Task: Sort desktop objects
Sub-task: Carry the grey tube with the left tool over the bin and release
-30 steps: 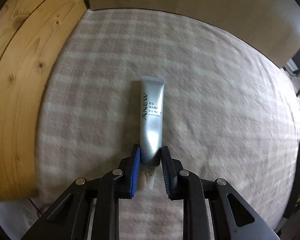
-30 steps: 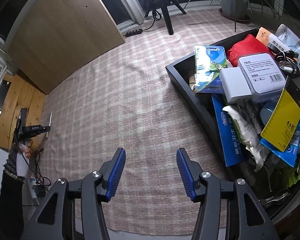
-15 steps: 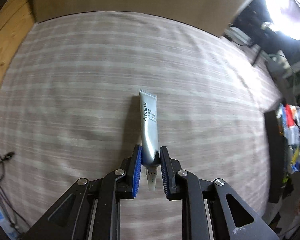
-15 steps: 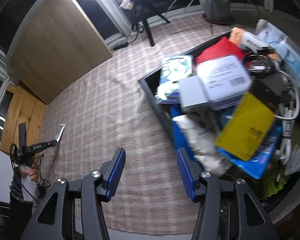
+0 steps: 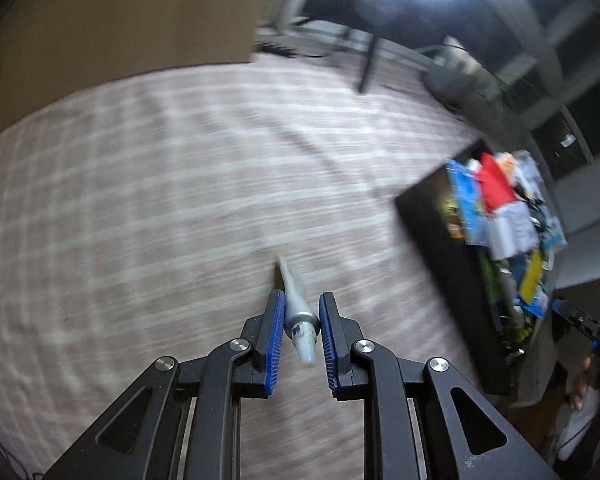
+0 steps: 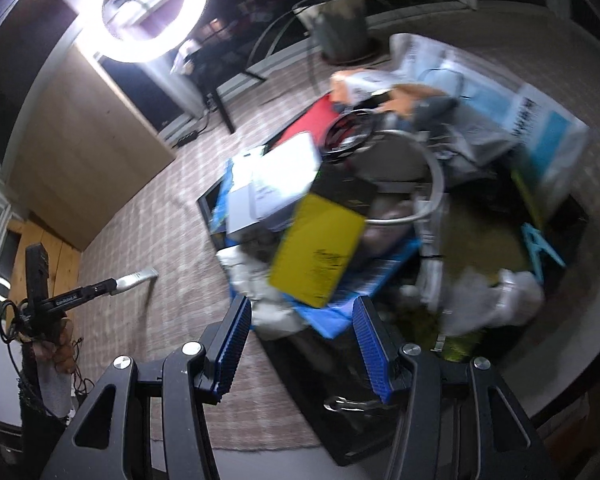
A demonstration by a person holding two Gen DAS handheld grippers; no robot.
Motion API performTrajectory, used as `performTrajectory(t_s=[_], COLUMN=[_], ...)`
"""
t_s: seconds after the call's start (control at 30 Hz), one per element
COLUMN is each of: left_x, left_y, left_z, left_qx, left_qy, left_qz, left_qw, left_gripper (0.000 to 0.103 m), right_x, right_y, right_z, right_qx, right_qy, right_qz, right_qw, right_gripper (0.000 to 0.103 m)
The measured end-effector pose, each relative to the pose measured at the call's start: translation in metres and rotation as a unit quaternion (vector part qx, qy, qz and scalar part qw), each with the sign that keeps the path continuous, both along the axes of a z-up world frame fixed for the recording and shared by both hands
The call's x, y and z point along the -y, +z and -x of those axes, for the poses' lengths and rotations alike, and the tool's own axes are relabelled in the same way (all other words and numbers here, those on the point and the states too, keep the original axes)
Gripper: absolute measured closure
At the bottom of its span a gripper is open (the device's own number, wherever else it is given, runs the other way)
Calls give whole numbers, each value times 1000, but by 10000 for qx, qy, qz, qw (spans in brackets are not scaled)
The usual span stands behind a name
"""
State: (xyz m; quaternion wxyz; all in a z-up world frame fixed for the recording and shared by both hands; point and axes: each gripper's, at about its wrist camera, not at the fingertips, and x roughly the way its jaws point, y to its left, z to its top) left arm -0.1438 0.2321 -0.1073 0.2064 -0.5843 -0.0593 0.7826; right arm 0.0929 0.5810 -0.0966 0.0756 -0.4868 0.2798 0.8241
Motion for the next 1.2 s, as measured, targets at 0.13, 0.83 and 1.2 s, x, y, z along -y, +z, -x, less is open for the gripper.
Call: performTrajectory(t_s=[0.13, 0.83, 1.2], left_x=[-44, -204, -313], left_y=[14, 101, 83], left_z=[-3, -65, -119], left_qx=[-136, -394, -50], left_qy=[-415, -2498, -3822], left_qz=[-20, -213, -38], left_qw=[9990, 9673, 9241], left_gripper=[84, 84, 84], right_x=[-21, -81, -101], right_y=[-1, -12, -11], right_z=[-17, -66, -88], right_qx=[-34, -186, -180], right_qy=[-208, -790, -1007], right_qz=[42, 293, 269], right_qw=[9998, 9963, 9944], right_gripper=[54, 54, 54])
